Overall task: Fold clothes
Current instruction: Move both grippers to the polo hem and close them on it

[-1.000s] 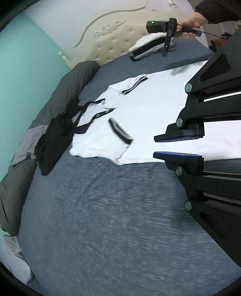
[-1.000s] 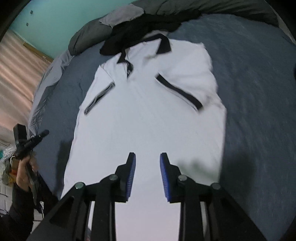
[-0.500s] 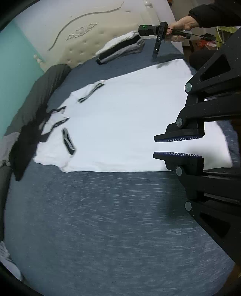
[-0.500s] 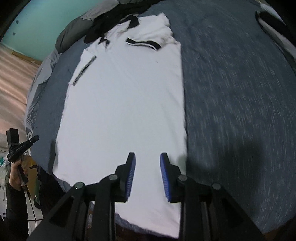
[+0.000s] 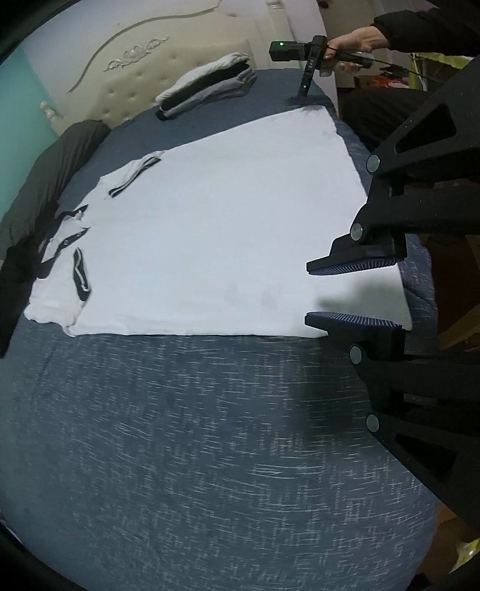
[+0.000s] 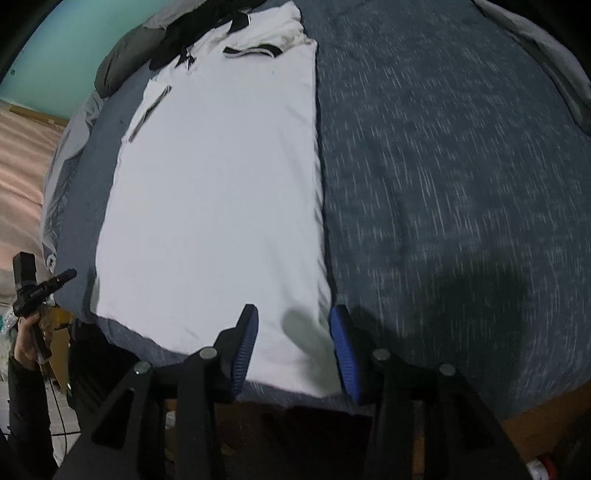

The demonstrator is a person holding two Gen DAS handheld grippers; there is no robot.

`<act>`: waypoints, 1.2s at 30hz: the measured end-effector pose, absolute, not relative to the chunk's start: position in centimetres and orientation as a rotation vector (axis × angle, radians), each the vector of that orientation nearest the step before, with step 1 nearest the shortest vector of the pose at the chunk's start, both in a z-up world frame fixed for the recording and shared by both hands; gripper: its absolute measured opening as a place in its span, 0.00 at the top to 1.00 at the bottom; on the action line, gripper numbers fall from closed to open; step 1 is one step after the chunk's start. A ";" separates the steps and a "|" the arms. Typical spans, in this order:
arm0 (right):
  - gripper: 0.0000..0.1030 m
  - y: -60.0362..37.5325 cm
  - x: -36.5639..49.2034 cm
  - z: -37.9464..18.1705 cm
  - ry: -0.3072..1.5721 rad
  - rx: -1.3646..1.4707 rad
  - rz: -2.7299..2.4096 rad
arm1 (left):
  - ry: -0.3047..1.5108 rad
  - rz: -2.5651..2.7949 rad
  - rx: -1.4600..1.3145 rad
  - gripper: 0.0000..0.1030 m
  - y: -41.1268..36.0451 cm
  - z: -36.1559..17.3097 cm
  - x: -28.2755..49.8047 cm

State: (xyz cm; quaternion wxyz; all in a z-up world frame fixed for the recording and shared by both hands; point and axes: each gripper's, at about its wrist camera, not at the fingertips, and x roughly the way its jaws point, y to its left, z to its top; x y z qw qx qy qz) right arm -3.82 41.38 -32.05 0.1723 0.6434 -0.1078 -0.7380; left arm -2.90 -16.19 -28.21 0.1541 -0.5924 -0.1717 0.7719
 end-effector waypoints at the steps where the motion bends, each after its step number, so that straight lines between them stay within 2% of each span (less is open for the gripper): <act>1: 0.60 41.5 -3.6 -32.2 -0.305 1.830 -2.093 | -0.495 2.206 -1.708 0.78 -16.2 -28.5 -2.7; 9: 0.59 42.5 -2.5 -33.3 -0.328 1.868 -2.073 | -0.469 2.170 -1.785 0.72 -15.9 -30.2 -1.9; 17: 0.59 42.8 -2.3 -33.8 -0.333 1.882 -2.061 | -0.499 2.113 -1.852 0.71 -15.9 -32.1 -2.0; 36: 0.59 42.3 -2.4 -35.0 -0.344 1.918 -2.030 | -0.426 2.086 -1.875 0.72 -14.7 -33.1 -0.8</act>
